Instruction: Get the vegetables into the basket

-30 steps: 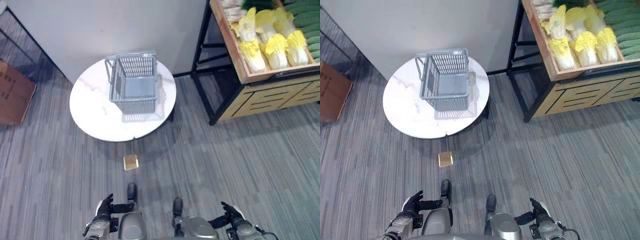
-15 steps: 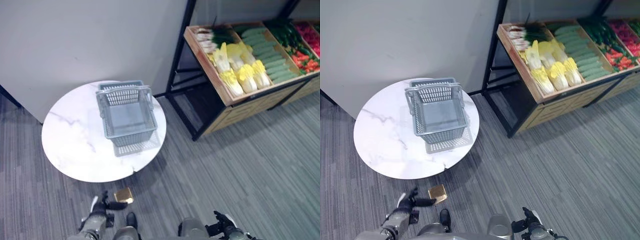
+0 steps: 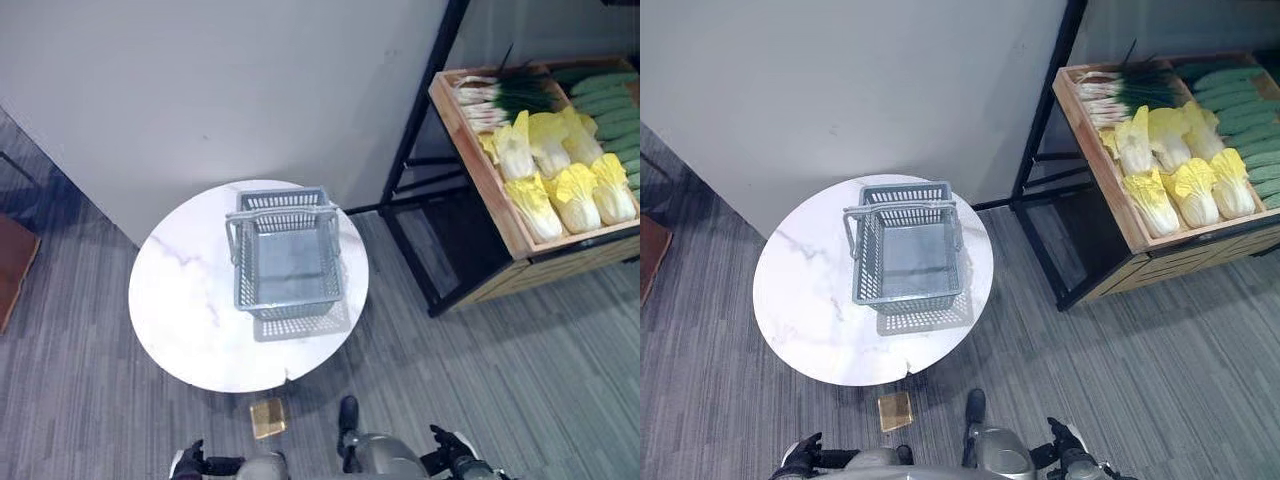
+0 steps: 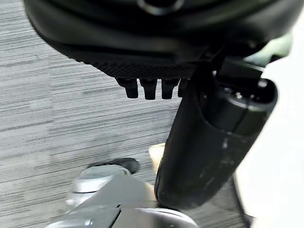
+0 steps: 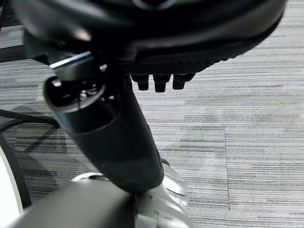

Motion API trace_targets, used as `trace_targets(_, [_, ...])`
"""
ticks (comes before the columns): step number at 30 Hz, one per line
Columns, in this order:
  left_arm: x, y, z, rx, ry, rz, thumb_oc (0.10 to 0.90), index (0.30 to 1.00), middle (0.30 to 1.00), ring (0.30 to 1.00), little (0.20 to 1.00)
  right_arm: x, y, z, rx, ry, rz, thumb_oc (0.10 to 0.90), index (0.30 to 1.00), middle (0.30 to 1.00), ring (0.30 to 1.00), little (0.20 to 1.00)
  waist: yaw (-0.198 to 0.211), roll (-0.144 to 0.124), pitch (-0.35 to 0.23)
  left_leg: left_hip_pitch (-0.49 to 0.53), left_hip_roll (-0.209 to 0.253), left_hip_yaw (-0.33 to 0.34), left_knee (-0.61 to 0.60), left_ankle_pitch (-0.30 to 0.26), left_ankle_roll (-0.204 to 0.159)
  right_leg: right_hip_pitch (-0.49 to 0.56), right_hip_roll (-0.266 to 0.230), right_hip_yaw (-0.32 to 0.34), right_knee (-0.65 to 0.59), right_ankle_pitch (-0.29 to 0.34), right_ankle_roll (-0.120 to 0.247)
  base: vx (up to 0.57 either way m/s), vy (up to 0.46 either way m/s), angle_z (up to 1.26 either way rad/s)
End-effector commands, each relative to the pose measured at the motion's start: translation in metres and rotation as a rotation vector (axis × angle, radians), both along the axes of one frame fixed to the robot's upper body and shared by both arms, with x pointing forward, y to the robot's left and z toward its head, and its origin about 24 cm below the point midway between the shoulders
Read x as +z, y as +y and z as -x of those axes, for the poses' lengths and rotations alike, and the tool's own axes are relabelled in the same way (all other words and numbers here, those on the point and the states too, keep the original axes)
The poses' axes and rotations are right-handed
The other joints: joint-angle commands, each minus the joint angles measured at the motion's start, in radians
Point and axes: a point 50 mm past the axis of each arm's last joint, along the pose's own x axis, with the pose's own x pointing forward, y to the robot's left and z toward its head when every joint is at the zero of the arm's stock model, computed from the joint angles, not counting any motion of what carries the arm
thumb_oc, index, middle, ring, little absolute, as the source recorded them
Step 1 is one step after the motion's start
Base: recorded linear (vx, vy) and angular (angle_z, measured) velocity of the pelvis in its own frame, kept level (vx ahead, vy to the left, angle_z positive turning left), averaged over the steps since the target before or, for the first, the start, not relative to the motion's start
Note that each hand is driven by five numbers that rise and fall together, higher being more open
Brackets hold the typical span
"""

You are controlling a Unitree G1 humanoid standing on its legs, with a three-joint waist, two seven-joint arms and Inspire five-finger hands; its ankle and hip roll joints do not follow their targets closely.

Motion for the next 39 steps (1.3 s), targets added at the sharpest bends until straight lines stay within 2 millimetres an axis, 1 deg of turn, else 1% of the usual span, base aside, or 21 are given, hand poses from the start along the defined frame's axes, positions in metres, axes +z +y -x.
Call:
trace_targets(1, [0.004,0.0,-0.017,-0.023,-0.042,-0.008,0.9,1.0,1.0,1.0,1.0,0.008,-0.014,-0.017,-0.017,-0.067,0.034,0.9,1.0,1.0,1.0,1.0,-0.015,-0.019,0.045,-0.029,-0.009,-0.049,-0.15,0.123,-0.003,0.059,-0.081,0.031,0.114,-0.133,0.13,0.05,0.035,-0.22])
trace_targets(3, [0.004,-0.001,-0.017,-0.02,-0.046,-0.012,0.9,1.0,1.0,1.0,1.0,0.008,-0.019,-0.012,-0.035,-0.054,0.049,0.9,1.0,1.0,1.0,1.0,-0.018,-0.02,0.026,-0.017,0.057,-0.046,-0.271,0.121,0.0,0.064,-0.107,0.037,0.107,-0.133,0.151,0.09,0.108,-0.03])
trace_targets(4, [0.004,-0.002,-0.018,-0.027,-0.049,-0.015,0.9,1.0,1.0,1.0,1.0,0.008,-0.019,-0.012,-0.036,-0.055,0.051,0.9,1.0,1.0,1.0,1.0,-0.017,-0.013,0.022,-0.018,0.075,-0.053,-0.306,0.139,-0.002,0.06,-0.111,0.042,0.11,-0.136,0.157,0.07,0.103,0.08])
trace_targets(6, [0.004,-0.002,-0.018,-0.027,-0.049,-0.015,0.9,1.0,1.0,1.0,1.0,0.008,-0.019,-0.012,-0.037,-0.055,0.051,0.9,1.0,1.0,1.0,1.0,-0.017,-0.013,0.022,-0.017,0.075,-0.052,-0.308,0.139,-0.002,0.06,-0.111,0.042,0.111,-0.136,0.157,0.03,0.09,0.04])
trace_targets(7, [0.005,-0.004,-0.024,-0.076,-0.059,-0.022,0.9,1.0,1.0,1.0,1.0,0.01,-0.021,-0.015,-0.037,-0.064,0.056,0.9,1.0,1.0,1.0,1.0,-0.022,0.005,0.016,-0.02,0.09,-0.065,-0.339,0.164,-0.006,0.054,-0.12,0.055,0.121,-0.143,0.167,0.06,0.199,-0.17])
trace_targets(10, [0.005,-0.001,-0.02,-0.07,-0.039,-0.024,0.9,1.0,1.0,1.0,1.0,0.008,-0.019,-0.011,-0.043,-0.05,0.049,0.9,1.0,1.0,1.0,1.0,-0.034,0.019,0.003,0.018,0.078,-0.04,-0.398,0.159,0.01,0.044,-0.135,0.073,0.128,-0.131,0.183,0.06,0.259,-0.29])
trace_targets(16, [0.008,0.008,-0.024,-0.092,-0.045,-0.052,0.9,1.0,1.0,1.0,1.0,0.005,-0.007,-0.015,-0.024,-0.047,0.023,0.9,1.0,1.0,1.0,1.0,-0.032,-0.007,0.008,0.061,0.033,0.02,-0.458,0.144,0.053,-0.005,-0.167,0.129,0.155,-0.075,0.229,-0.01,0.234,-0.26])
trace_targets(17, [0.01,0.017,-0.021,-0.049,-0.041,-0.068,0.9,1.0,1.0,1.0,1.0,0.005,-0.002,-0.019,-0.015,-0.058,0.015,0.9,1.0,1.0,1.0,1.0,-0.019,-0.016,0.011,0.073,0.028,0.047,-0.473,0.139,0.064,-0.023,-0.174,0.113,0.177,-0.06,0.24,-0.01,0.12,-0.17])
trace_targets(18, [0.01,0.017,-0.021,-0.048,-0.041,-0.068,0.9,1.0,1.0,1.0,1.0,0.005,-0.002,-0.019,-0.015,-0.058,0.015,0.9,1.0,1.0,1.0,1.0,-0.019,-0.017,0.011,0.074,0.028,0.048,-0.473,0.139,0.064,-0.024,-0.174,0.113,0.178,-0.06,0.24,-0.01,0.15,-0.29])
trace_targets(21, [0.01,0.023,-0.016,-0.009,-0.035,-0.074,0.9,1.0,1.0,1.0,1.0,0.005,0.001,-0.022,-0.029,-0.07,0.008,0.9,1.0,1.0,1.0,1.0,-0.006,-0.027,0.015,0.082,0.034,0.076,-0.484,0.14,0.064,-0.03,-0.178,0.048,0.185,-0.045,0.246,0.01,0.032,-0.35])
trace_targets(22, [0.009,0.023,-0.011,0.011,-0.018,-0.07,0.9,1.0,1.0,1.0,1.0,0.005,-0.004,-0.018,-0.093,-0.07,0.006,0.9,1.0,1.0,1.0,1.0,-0.013,-0.033,0.004,0.088,0.033,0.077,-0.487,0.14,0.063,-0.016,-0.172,0.071,0.152,-0.042,0.245,0.03,0.029,-0.08])
trace_targets(24, [0.008,0.023,-0.008,0.026,-0.01,-0.069,0.9,1.0,1.0,1.0,1.0,0.005,-0.008,-0.017,-0.128,-0.073,0.012,0.9,1.0,1.0,1.0,1.0,-0.013,-0.037,-0.003,0.095,0.033,0.082,-0.487,0.138,0.061,-0.003,-0.176,0.067,0.13,-0.04,0.242,0.05,0.006,0.02])
trace_targets(27, [0.007,0.025,-0.004,0.043,0.009,-0.079,0.9,1.0,1.0,1.0,1.0,0.012,-0.028,-0.017,-0.206,-0.101,0.081,0.9,1.0,1.0,1.0,1.0,-0.019,-0.047,-0.028,0.105,0.035,0.094,-0.49,0.132,0.054,0.039,-0.177,0.06,0.064,-0.044,0.237,0.05,-0.027,-0.12])
trace_targets(28, [0.007,0.025,-0.004,0.043,0.009,-0.079,0.9,1.0,1.0,1.0,1.0,0.012,-0.028,-0.017,-0.206,-0.101,0.081,0.9,1.0,1.0,1.0,1.0,-0.02,-0.047,-0.027,0.106,0.035,0.093,-0.49,0.131,0.054,0.04,-0.177,0.06,0.063,-0.044,0.237,0.02,-0.025,-0.16])
trace_targets(29, [0.008,0.027,-0.004,0.05,0.011,-0.09,0.9,1.0,1.0,1.0,1.0,0.018,-0.039,-0.023,-0.213,-0.132,0.123,0.9,1.0,1.0,1.0,1.0,-0.022,-0.051,-0.033,0.108,0.036,0.096,-0.49,0.13,0.051,0.05,-0.176,0.058,0.048,-0.041,0.237,0.01,-0.028,-0.1])
trace_targets(31, [0.012,0.036,-0.007,0.078,-0.016,-0.106,0.9,1.0,1.0,1.0,1.0,0.047,-0.066,-0.061,-0.142,-0.299,0.223,0.9,1.0,1.0,1.0,1.0,-0.029,-0.055,-0.041,0.111,0.04,0.103,-0.49,0.13,0.046,0.061,-0.173,0.059,0.027,-0.034,0.24,0.0,-0.022,-0.04])
trace_targets(32, [0.012,0.036,-0.006,0.078,-0.016,-0.106,0.9,1.0,1.0,1.0,1.0,0.047,-0.066,-0.061,-0.142,-0.298,0.224,0.9,1.0,1.0,1.0,1.0,-0.029,-0.055,-0.041,0.112,0.04,0.103,-0.49,0.13,0.045,0.062,-0.173,0.058,0.027,-0.034,0.24,-0.03,-0.001,-0.09])
trace_targets(34, [0.012,0.035,-0.006,0.085,-0.037,-0.098,0.9,1.0,1.0,1.0,1.0,0.087,-0.074,-0.098,0.03,-0.503,0.301,0.9,1.0,1.0,1.0,1.0,-0.038,-0.057,-0.038,0.111,0.042,0.105,-0.49,0.132,0.044,0.059,-0.172,0.064,0.025,-0.028,0.243,-0.04,0.001,-0.11])
trace_targets(36, [0.011,0.034,0.0,0.104,-0.048,-0.086,0.9,1.0,1.0,1.0,1.0,0.137,-0.077,-0.123,0.238,-0.697,0.417,0.9,1.0,1.0,1.0,1.0,-0.047,-0.06,-0.033,0.111,0.043,0.109,-0.49,0.132,0.044,0.056,-0.172,0.066,0.023,-0.024,0.245,-0.04,0.007,-0.08])
trace_targets(37, [0.028,0.06,-0.014,0.143,-0.161,-0.129,0.9,1.0,1.0,1.0,1.0,0.162,-0.084,-0.125,0.282,-0.779,0.471,0.9,1.0,1.0,1.0,1.0,-0.041,-0.052,-0.03,0.113,0.042,0.105,-0.49,0.131,0.044,0.06,-0.174,0.062,0.022,-0.023,0.249,-0.04,0.001,-0.1])
trace_targets(39, [0.015,0.035,-0.003,0.099,-0.118,-0.098,0.9,1.0,1.0,1.0,1.0,0.19,-0.065,-0.136,0.426,-0.919,0.504,0.9,1.0,1.0,1.0,1.0,-0.037,-0.056,-0.027,0.109,0.04,0.098,-0.49,0.132,0.046,0.06,-0.177,0.055,0.021,-0.023,0.248,-0.03,-0.029,-0.04])
